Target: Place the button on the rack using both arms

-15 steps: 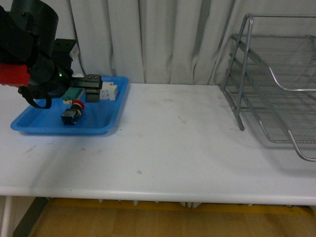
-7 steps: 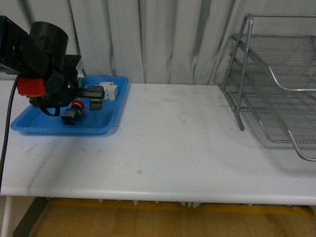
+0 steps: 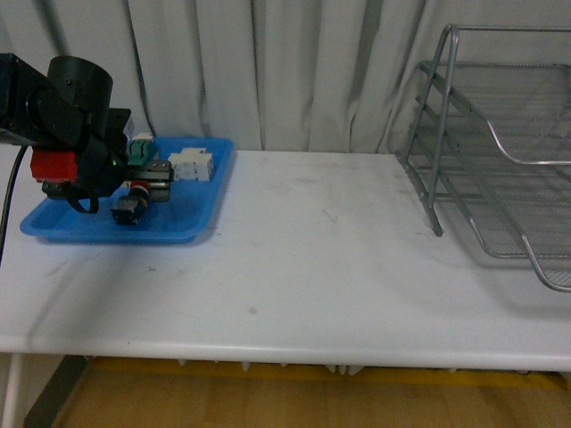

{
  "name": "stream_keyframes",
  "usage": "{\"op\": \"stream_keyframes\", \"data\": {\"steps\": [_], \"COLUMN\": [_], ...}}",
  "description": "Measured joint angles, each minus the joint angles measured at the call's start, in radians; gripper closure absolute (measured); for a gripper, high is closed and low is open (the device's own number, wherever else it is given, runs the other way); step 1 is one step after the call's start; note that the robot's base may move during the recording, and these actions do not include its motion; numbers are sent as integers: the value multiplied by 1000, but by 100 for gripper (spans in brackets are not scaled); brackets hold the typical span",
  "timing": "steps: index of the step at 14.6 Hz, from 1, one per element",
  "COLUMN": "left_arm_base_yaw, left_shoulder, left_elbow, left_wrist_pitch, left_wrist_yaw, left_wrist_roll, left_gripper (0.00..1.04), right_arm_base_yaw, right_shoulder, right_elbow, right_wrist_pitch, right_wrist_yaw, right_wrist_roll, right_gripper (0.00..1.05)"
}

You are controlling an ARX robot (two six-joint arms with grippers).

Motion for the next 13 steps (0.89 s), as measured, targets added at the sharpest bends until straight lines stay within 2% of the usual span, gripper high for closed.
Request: {"op": "stream_keyframes", "data": {"steps": [4, 5, 10, 11, 13], "left_arm_base_yaw": [-1, -1, 5, 5, 5], "left_shoulder": [43, 48, 47, 37, 11], "left_elbow": [13, 24, 28, 12, -23], "left_wrist_pitch": [-5, -13, 10, 20, 27], "left_wrist_yaw": [0, -1, -14, -14, -7], "left_wrist_roll": [10, 9, 8, 9, 9], "left_gripper": [7, 11, 63, 68, 69], "right_arm_base_yaw": [0, 0, 0, 0, 0], "right_shoulder": [0, 0, 0, 0, 0], "right_elbow": [0, 0, 0, 0, 0], "right_wrist_pitch": [0, 0, 0, 0, 0], "right_wrist_yaw": [0, 0, 0, 0, 0], "right_wrist_roll": [0, 0, 0, 0, 0], "right_gripper": [6, 6, 6, 6, 6]}}
